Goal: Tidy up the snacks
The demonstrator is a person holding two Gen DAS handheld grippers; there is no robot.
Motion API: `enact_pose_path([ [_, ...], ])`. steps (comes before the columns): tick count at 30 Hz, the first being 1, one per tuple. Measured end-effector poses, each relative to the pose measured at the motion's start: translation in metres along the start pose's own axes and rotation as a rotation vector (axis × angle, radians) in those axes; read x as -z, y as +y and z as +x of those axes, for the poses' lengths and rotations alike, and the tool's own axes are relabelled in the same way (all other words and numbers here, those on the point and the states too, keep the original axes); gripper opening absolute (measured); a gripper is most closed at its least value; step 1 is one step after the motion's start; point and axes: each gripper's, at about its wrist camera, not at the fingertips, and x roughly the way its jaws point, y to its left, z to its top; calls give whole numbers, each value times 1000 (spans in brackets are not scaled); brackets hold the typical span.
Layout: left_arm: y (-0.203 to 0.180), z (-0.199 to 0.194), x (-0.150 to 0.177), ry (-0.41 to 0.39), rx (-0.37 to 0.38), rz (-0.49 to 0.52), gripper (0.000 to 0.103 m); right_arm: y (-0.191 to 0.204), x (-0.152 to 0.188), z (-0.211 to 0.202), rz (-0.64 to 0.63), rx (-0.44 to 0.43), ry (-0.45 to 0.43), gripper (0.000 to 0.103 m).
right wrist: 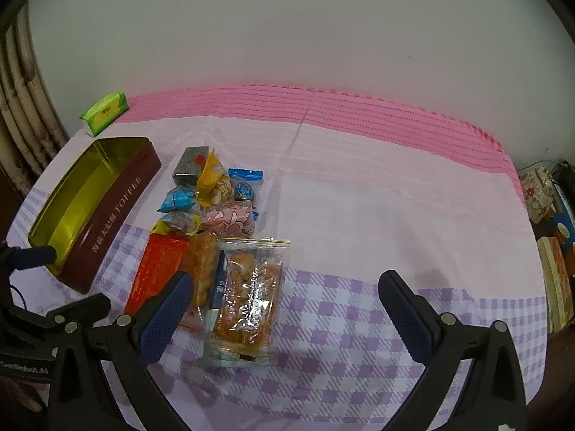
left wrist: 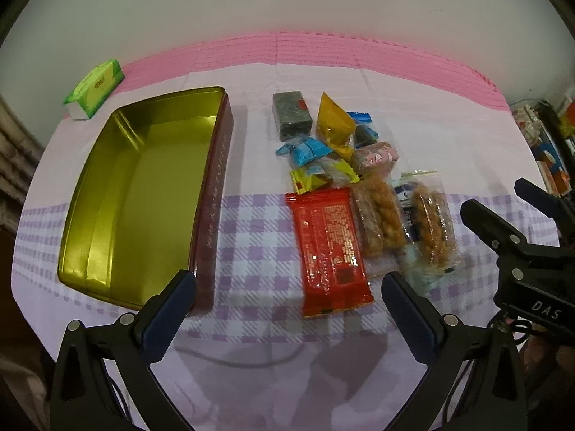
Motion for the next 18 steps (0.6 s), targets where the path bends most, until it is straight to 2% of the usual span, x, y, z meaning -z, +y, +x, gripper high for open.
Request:
enact_pose_path([
  [7,3,1,0,3,-1,-9,102,-1,0,0,-5,3,1,102],
  [18,0,-4,0,-18,-62,36,102,0,-1,-1,-6,7,-3,102],
])
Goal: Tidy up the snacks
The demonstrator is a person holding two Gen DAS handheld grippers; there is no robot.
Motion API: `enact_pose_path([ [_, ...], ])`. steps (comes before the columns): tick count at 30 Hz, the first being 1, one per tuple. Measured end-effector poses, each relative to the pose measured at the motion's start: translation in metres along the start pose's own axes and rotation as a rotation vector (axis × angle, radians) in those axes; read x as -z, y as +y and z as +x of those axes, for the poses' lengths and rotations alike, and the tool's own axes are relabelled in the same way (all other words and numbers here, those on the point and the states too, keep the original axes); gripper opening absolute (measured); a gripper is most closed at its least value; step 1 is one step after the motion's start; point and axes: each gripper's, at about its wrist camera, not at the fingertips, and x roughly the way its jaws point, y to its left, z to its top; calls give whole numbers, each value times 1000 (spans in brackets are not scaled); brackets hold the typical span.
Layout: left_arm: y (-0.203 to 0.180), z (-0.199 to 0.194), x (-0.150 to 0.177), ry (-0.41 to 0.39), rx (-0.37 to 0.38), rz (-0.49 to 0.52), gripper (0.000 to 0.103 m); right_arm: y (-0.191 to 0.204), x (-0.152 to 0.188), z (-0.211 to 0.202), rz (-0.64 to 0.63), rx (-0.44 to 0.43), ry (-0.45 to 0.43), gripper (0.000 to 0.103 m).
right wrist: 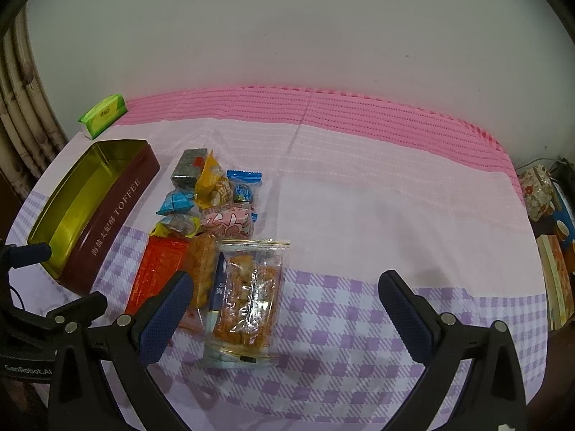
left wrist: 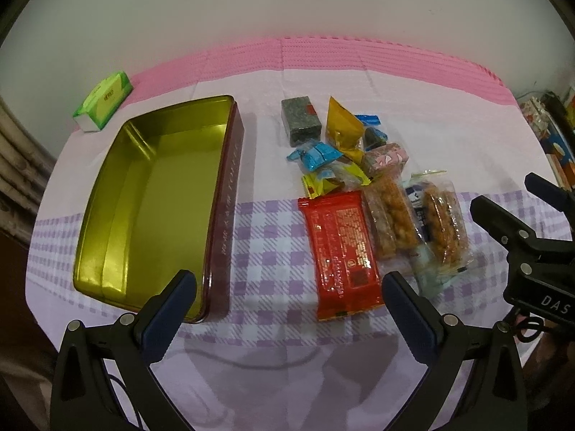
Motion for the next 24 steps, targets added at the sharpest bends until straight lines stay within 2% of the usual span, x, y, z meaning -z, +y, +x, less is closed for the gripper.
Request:
enact_pose_path([
  [24,2,-4,3,-11,-38,-1,99,4,1,-1,-6,5,-7,101],
])
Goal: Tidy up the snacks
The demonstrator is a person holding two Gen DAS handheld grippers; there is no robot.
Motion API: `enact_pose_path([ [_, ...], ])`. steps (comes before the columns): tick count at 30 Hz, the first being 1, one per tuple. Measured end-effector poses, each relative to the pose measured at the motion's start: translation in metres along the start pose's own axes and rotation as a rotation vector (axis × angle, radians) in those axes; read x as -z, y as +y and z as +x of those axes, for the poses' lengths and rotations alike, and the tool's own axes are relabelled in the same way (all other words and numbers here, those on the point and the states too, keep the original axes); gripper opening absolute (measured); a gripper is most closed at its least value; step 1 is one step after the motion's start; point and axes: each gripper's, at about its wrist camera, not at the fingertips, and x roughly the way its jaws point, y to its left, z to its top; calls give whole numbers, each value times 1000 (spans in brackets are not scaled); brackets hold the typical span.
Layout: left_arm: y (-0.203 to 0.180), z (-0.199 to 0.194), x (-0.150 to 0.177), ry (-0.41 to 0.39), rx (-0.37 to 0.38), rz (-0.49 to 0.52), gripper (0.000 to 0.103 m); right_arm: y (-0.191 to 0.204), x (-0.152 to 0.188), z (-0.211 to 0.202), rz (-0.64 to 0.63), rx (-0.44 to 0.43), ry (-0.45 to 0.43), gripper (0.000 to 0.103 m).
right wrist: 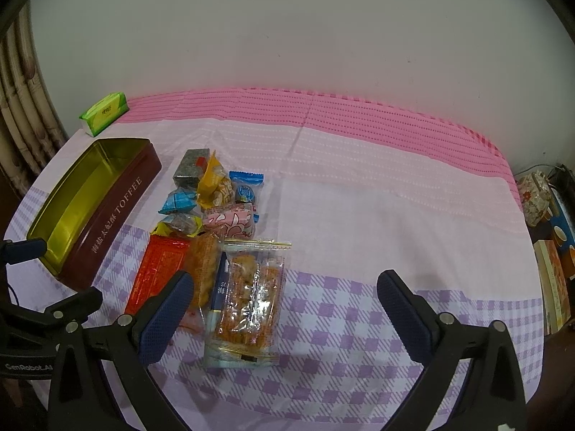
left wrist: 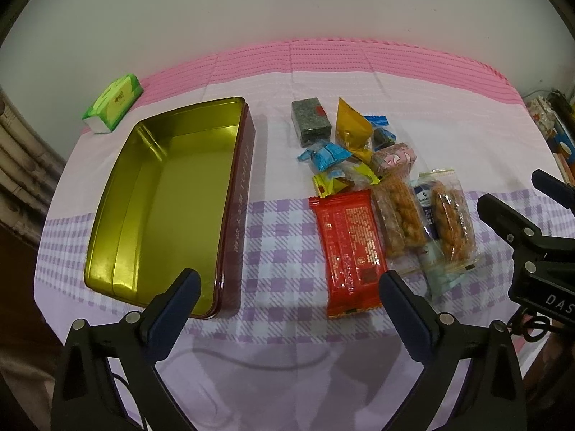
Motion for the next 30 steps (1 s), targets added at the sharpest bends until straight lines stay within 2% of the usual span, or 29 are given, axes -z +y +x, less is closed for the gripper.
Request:
enact_pose_path([
  [24,4,0,0,0,2,-1,99,-1,4,8,12,-24,32,95],
  [30,5,0,-3,-11,1,0,98,0,7,15,7,-42,59,84],
])
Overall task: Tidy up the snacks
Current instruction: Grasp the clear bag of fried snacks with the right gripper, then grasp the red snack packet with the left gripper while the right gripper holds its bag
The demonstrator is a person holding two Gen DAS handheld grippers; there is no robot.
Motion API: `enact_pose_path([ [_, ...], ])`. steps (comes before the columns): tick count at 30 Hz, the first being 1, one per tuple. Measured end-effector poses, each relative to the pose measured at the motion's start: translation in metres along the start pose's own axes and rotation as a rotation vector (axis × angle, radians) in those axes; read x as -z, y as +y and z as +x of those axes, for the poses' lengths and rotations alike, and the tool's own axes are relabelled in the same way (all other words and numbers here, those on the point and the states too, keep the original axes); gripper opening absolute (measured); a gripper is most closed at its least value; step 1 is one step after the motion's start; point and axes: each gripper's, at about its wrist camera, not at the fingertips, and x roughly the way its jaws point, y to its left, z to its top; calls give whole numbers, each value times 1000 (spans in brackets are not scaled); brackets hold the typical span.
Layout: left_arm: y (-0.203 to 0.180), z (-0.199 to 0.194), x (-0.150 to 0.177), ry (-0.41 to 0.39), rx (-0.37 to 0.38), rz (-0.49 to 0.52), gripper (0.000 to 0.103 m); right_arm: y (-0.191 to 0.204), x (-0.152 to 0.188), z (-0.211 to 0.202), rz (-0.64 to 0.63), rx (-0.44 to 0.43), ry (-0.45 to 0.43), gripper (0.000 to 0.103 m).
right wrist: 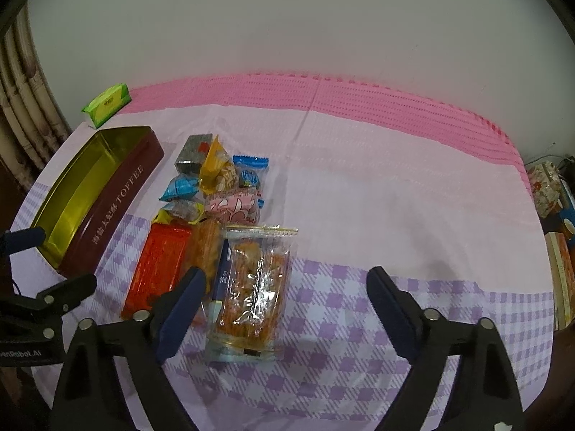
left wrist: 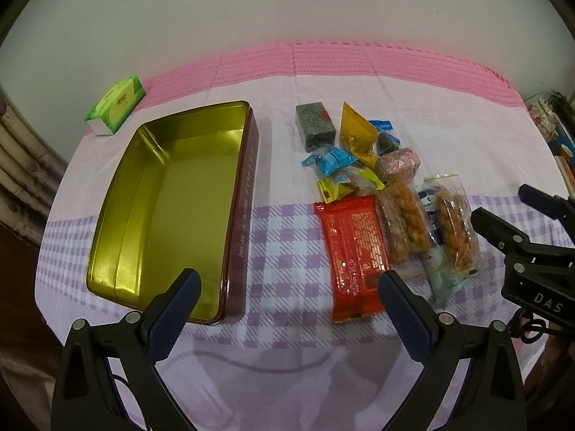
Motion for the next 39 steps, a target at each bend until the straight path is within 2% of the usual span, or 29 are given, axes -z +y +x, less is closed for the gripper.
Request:
enact_pose_path([
  [2,0,1,-1,2,3,1,96,0,1,4,1,-9,16,79],
  [7,3,5,-3,5,20,-5,93,0,1,18,29,-38,55,77],
  [11,4,7,-4,4,32,-2,92,1,2,31,32,-46,97,68],
  [18,6,13,-7,11,49,-5,89,-1,0,46,57,-71,143,60],
  [22,5,17,-9,17,52,-2,88,-2,1,56,79,-107,177,40],
  [28,1,21,-12,24,61,9,88,-8,2,55,105,-126,171,37],
  [33,-6,22,-14,43,85,22,85,-21,3,52,125,-74,165,36],
  [39,-12,31,-17,111,143,0,78,-51,8,48,191,-27,172,36],
])
